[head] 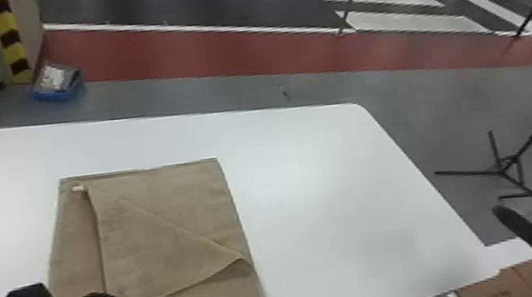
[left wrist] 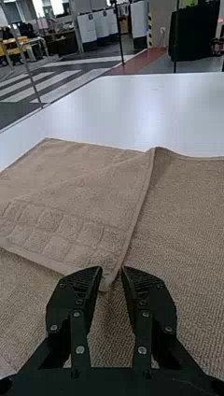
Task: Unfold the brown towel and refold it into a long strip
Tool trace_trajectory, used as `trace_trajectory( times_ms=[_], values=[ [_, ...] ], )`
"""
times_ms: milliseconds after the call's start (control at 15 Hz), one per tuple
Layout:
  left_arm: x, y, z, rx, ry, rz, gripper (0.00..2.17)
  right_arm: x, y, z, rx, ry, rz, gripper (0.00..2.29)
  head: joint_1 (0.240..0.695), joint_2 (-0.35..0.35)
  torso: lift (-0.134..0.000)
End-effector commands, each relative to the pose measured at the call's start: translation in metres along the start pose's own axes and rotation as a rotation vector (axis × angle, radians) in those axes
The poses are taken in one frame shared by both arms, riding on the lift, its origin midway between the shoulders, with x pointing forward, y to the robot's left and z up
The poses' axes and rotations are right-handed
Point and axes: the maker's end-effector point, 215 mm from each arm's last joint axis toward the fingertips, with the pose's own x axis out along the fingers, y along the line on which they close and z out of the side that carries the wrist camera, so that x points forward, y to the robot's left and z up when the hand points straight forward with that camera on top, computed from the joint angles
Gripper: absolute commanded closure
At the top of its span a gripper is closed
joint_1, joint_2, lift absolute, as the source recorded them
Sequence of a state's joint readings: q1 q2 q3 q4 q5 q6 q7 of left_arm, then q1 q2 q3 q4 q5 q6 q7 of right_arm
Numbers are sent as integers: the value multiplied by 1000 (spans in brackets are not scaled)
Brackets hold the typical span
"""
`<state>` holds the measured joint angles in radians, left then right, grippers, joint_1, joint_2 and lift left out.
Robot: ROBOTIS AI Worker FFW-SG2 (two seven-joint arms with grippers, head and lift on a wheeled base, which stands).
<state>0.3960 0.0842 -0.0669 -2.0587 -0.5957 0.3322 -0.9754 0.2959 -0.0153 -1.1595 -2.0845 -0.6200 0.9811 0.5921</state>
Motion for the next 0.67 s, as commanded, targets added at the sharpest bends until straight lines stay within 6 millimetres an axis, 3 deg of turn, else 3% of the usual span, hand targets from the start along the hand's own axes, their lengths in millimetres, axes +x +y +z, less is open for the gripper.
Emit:
trace_trajectory(
  times_ms=[0, 267, 533, 600],
  values=[
    [1, 8, 3, -7, -7, 42, 1740, 1, 0, -1, 5, 1, 2, 83, 695, -350, -123],
    [-1, 13, 8, -8, -23, 60, 1791, 3, 1, -2, 8, 2, 8, 83, 695, -350, -123],
    [-9, 11, 33, 18, -61, 64, 1801, 9, 25, 2, -30, 12, 60, 83, 695, -350, -123],
    [-13, 11, 38, 26, -71, 71, 1916, 9, 28, 1, -28, 17, 64, 83, 695, -350, -123]
  ],
)
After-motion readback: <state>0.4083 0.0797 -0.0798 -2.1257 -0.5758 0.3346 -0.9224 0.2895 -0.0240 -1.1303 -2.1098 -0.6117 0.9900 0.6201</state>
